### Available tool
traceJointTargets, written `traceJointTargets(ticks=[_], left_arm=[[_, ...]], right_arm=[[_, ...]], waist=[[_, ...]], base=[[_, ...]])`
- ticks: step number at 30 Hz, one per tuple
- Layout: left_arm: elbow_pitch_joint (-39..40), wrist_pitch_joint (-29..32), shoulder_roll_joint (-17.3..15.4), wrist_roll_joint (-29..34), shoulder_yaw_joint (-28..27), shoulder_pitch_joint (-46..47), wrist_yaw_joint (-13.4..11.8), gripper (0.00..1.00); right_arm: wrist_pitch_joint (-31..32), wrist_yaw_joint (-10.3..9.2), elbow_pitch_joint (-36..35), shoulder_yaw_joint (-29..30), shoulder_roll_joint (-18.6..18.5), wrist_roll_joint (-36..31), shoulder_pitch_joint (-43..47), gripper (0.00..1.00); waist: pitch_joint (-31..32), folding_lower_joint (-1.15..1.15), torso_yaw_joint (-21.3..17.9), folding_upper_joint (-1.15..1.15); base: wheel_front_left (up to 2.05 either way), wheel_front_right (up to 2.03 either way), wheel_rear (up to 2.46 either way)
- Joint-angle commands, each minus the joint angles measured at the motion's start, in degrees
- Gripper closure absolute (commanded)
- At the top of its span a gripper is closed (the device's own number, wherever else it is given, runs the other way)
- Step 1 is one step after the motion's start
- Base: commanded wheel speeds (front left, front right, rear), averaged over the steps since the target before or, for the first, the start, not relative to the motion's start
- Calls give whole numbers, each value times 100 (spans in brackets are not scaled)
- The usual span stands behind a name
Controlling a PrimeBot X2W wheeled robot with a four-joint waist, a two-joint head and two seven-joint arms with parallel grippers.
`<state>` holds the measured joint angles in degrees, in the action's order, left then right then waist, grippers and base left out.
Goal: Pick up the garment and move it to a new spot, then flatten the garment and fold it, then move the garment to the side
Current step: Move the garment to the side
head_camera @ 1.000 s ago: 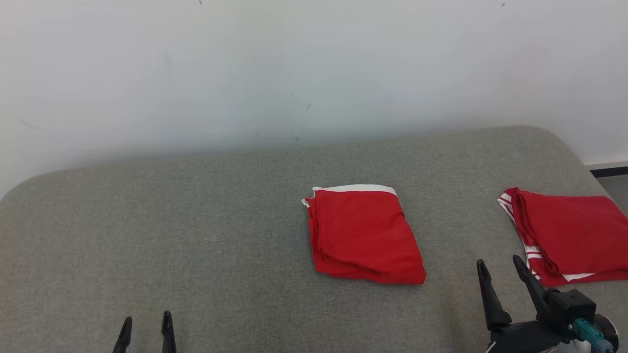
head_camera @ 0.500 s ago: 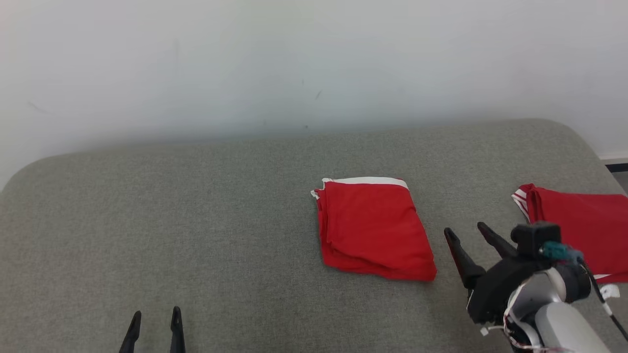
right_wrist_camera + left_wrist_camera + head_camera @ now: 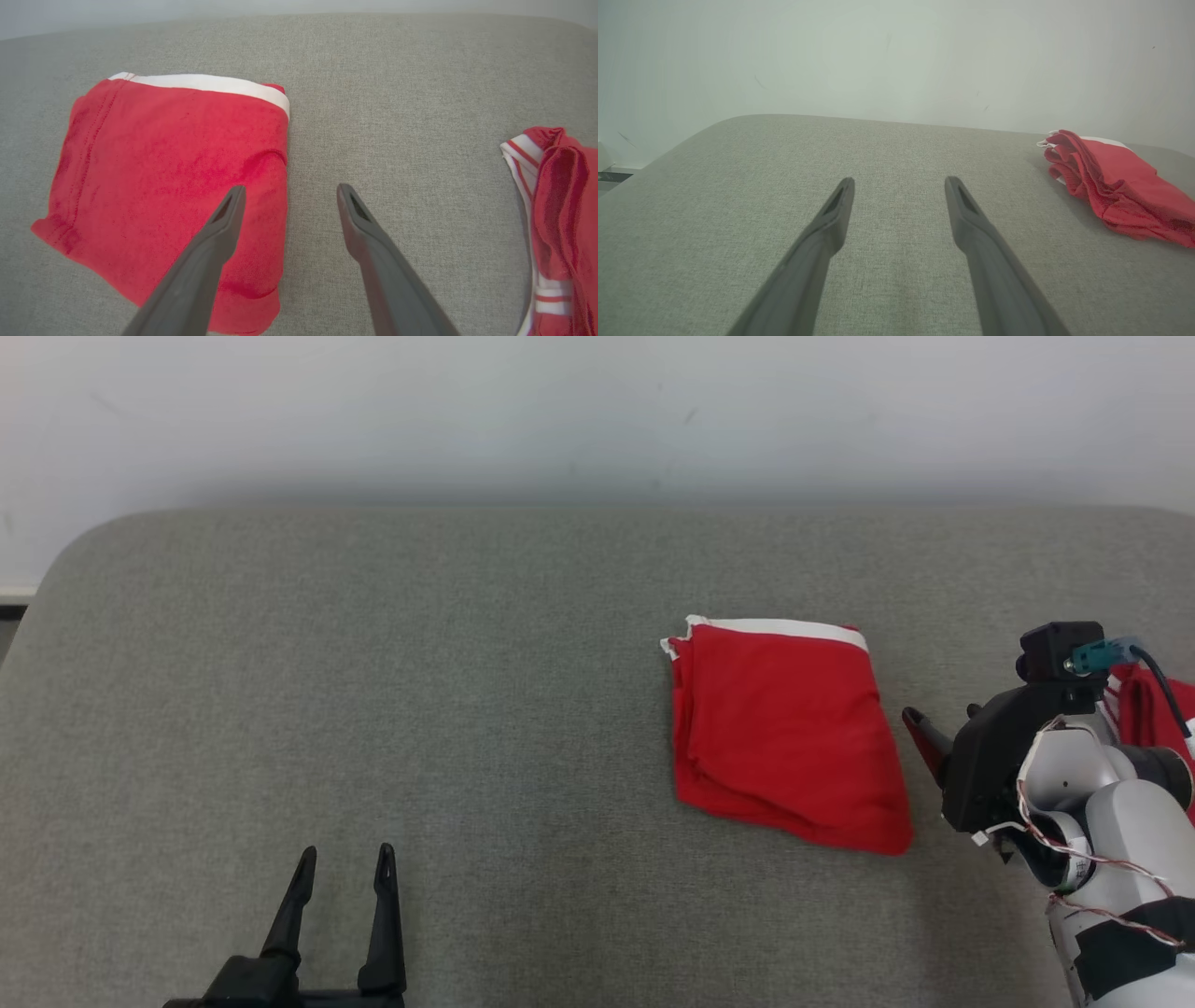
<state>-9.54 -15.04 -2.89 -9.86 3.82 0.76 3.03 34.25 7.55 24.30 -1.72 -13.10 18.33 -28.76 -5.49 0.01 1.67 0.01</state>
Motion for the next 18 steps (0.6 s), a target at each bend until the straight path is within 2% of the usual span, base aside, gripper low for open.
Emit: traceJointTargets(ticks=[1,11,18], left_arm=[[71,-16,3,-39,86,121,-49,0],[114,-16,2,-130,382,244,-170,0],[95,-16,3,-154,507,294,-210,0]], right_arm=[[130,-17,84,134,-15,-116,-134,0],[432,-17,472,582,145,-348,-171,0],[713,-17,921,765,342,-637,-96,0]], waist=[[-467,-1,455,-1],[-788,-1,785,-1],[-905,-1,793,-1]], base=[[0,0,0],[0,0,0],[0,0,0]])
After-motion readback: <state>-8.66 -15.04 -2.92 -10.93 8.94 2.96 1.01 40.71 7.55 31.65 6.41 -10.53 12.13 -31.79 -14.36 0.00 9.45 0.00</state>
